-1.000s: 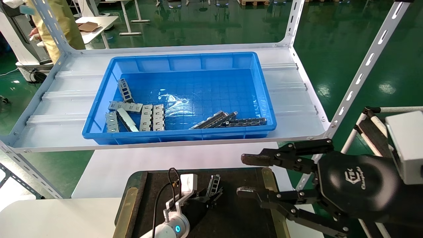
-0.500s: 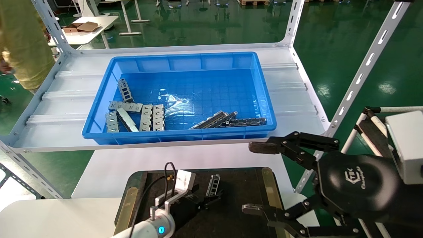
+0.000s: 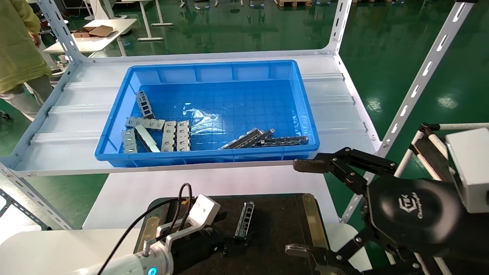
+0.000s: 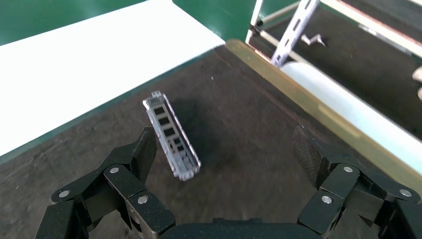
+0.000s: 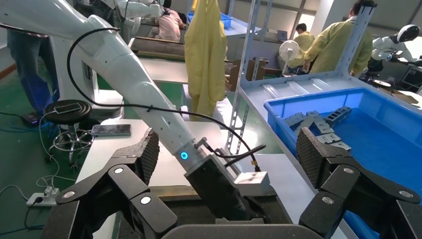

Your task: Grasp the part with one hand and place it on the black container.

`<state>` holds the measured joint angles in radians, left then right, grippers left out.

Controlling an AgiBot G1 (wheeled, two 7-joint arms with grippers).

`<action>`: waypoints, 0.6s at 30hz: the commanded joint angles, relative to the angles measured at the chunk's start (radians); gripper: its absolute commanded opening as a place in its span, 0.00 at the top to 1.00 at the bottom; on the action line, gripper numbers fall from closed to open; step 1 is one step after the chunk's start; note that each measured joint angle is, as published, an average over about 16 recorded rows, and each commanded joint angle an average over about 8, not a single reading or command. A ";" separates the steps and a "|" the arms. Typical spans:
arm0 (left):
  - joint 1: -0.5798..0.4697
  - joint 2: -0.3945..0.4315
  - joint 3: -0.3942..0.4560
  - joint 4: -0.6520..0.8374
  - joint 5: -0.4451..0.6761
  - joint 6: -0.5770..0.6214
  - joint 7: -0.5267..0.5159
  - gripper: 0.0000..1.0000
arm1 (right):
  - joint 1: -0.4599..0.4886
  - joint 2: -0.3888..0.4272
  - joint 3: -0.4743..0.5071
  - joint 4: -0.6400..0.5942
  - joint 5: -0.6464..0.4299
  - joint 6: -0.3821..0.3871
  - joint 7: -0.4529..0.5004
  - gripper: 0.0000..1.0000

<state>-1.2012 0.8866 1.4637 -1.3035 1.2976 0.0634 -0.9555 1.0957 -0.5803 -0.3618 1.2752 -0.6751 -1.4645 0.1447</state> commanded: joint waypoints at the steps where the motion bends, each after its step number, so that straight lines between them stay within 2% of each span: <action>1: -0.004 -0.029 -0.009 -0.030 0.010 0.026 0.013 0.00 | 0.000 0.000 0.000 0.000 0.000 0.000 0.000 0.00; 6: -0.018 -0.073 -0.042 -0.048 -0.013 0.117 0.054 0.00 | 0.000 0.000 0.000 0.000 0.000 0.000 0.000 0.00; 10: -0.033 -0.103 -0.082 -0.055 -0.069 0.241 0.117 0.00 | 0.000 0.000 0.000 0.000 0.000 0.000 0.000 0.00; 18: -0.035 -0.173 -0.204 -0.048 -0.287 0.592 0.386 0.00 | 0.000 0.000 0.000 0.000 0.000 0.000 0.000 0.00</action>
<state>-1.2229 0.7136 1.2584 -1.3487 1.0098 0.6320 -0.5656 1.0958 -0.5802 -0.3620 1.2752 -0.6749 -1.4644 0.1446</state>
